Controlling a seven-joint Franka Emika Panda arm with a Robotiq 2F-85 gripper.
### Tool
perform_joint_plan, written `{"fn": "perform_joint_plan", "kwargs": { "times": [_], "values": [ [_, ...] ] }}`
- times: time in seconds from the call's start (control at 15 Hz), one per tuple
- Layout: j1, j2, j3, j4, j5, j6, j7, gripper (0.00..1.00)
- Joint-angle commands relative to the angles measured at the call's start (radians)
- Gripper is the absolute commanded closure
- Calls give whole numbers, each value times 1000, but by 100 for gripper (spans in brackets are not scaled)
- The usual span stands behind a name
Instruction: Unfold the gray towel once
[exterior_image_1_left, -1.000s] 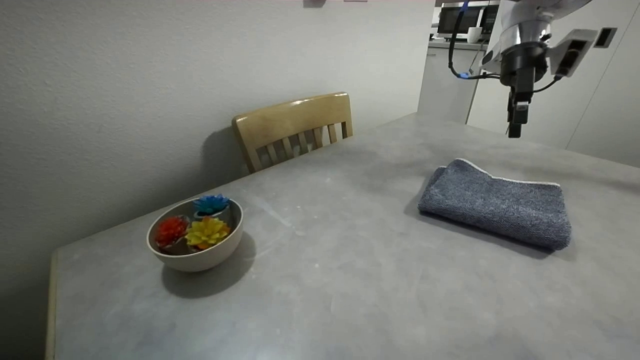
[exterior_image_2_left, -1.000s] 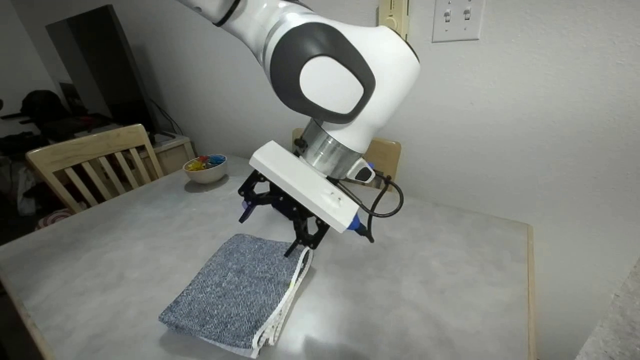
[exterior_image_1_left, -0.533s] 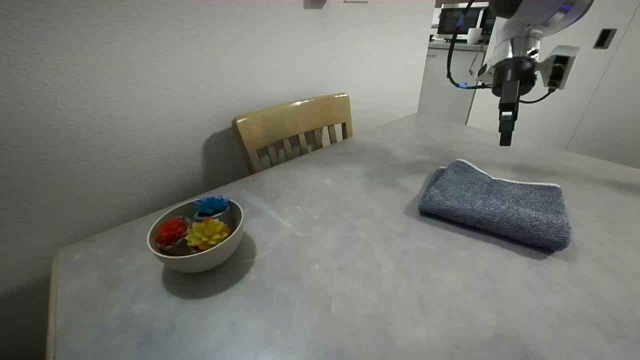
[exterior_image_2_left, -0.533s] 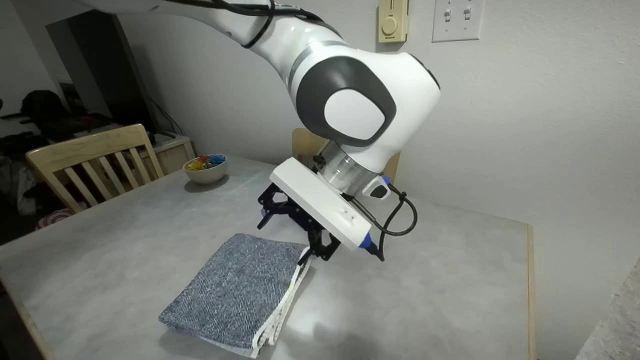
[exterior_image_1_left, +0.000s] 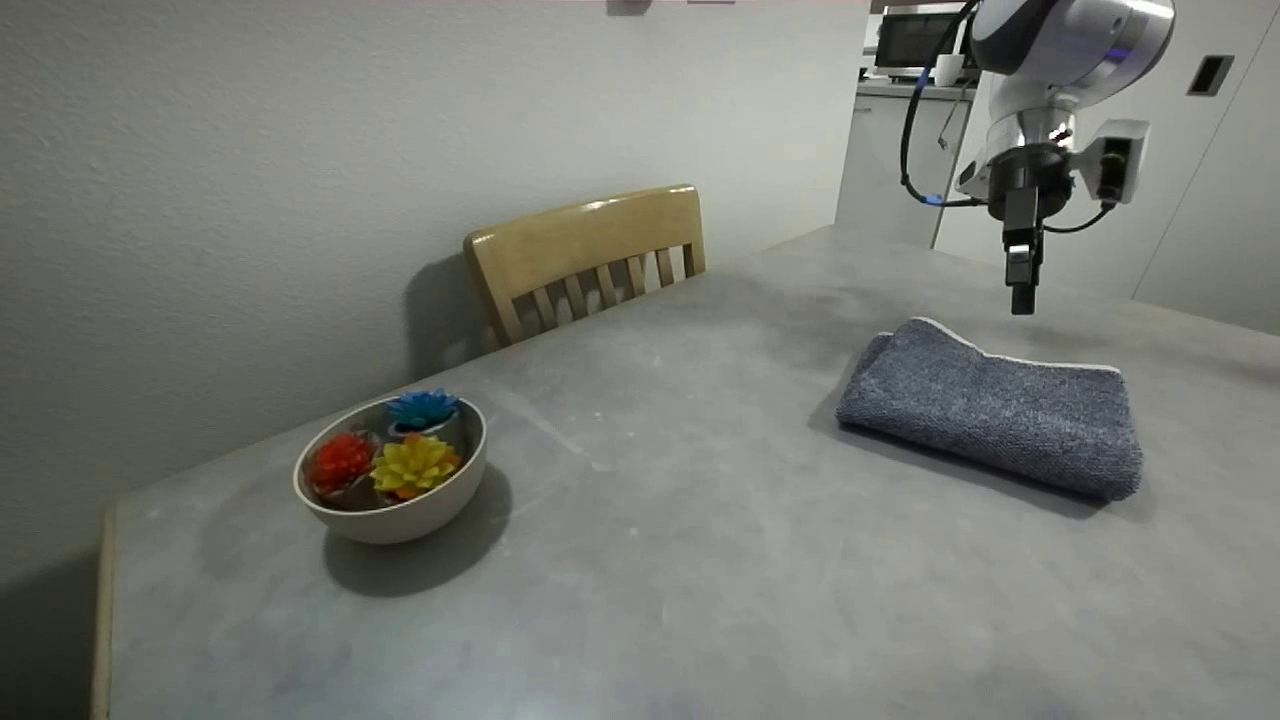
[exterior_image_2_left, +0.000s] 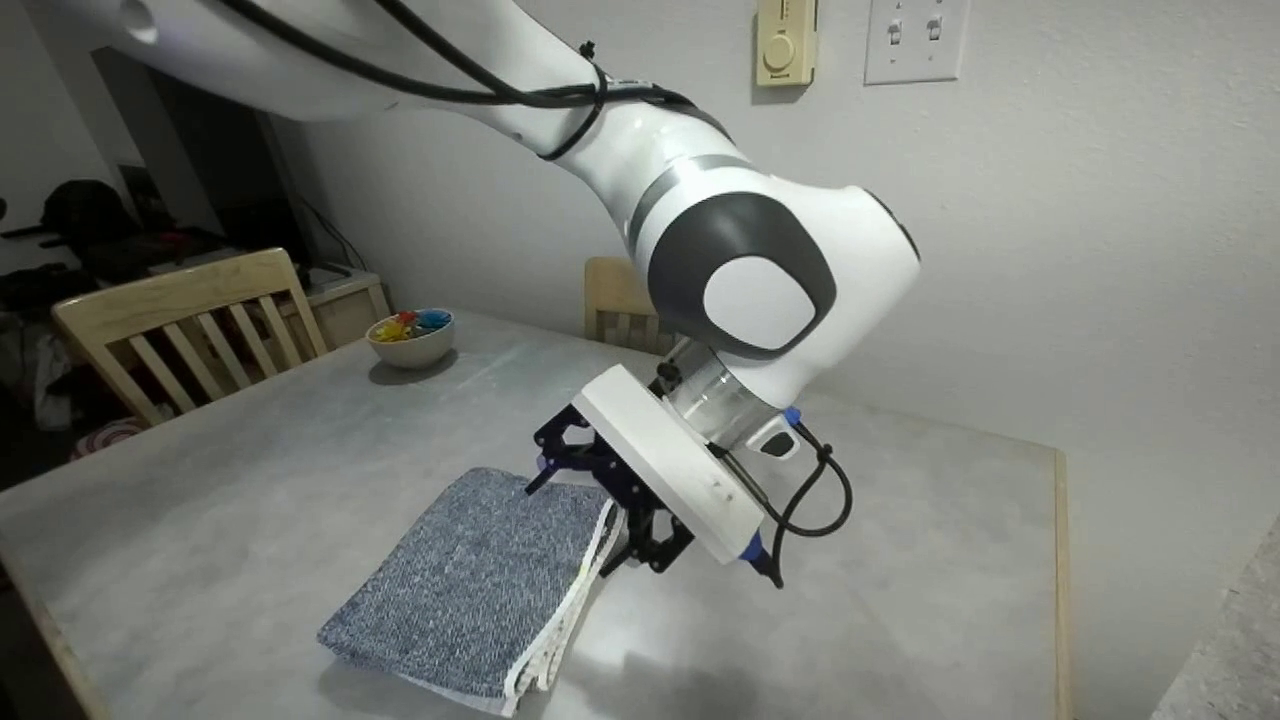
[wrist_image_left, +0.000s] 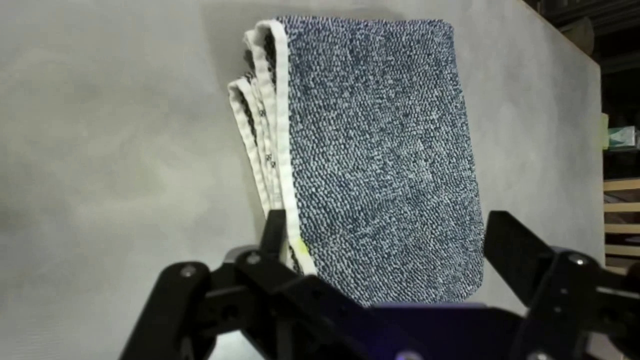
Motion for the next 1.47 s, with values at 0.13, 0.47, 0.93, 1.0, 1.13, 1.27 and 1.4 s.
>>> {"fn": "perform_joint_plan", "kwargs": {
  "times": [0.13, 0.47, 0.93, 1.0, 1.13, 1.27, 1.4],
  "values": [
    [-13, 5, 19, 9, -20, 6, 15, 0],
    [-2, 57, 28, 37, -22, 5, 44, 0],
    [24, 132, 54, 51, -36, 35, 104, 0],
    [25, 139, 57, 54, -37, 41, 109, 0],
    [24, 140, 61, 55, -38, 46, 114, 0],
    [24, 136, 60, 57, -43, 56, 116, 0],
    [23, 122, 58, 46, -49, 80, 110, 0]
  ]
}}
